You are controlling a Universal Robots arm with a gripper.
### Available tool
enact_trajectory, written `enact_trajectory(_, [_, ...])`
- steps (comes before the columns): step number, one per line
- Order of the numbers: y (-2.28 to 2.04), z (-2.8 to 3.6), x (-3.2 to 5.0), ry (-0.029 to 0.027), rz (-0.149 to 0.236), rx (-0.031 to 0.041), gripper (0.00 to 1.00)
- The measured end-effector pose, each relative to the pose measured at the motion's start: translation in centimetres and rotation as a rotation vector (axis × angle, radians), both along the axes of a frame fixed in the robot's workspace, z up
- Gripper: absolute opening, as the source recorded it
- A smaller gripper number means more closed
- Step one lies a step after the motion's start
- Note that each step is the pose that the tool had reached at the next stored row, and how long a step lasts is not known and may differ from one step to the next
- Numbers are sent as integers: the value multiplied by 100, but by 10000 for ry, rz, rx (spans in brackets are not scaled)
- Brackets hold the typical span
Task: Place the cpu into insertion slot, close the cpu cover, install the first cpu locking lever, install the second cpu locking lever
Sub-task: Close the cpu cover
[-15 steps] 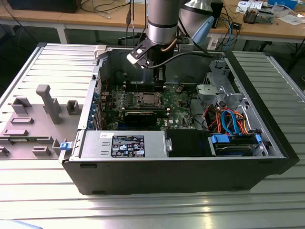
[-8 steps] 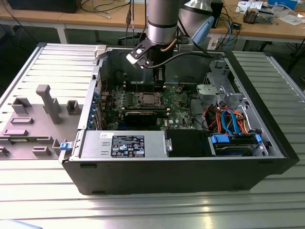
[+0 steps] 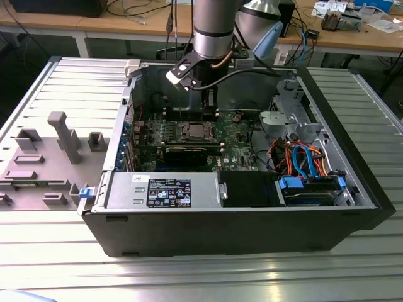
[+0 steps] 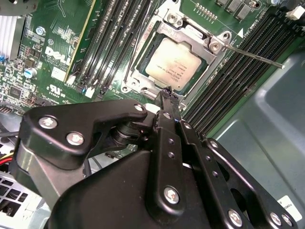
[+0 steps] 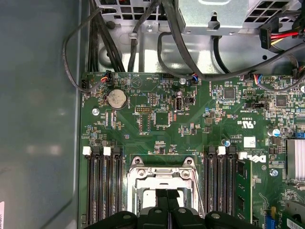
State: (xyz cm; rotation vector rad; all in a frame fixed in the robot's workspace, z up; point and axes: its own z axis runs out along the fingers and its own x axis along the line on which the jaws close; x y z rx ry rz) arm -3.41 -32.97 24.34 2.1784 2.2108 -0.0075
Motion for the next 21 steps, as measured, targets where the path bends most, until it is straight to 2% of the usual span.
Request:
enact_trajectory(17, [0,-1,-16,-1,-2,1,11])
enact_trajectory(20, [-3,-5,-71,1,0,0,11])
enact_trajectory(21, [-3,-21,-134,0,2,1,11])
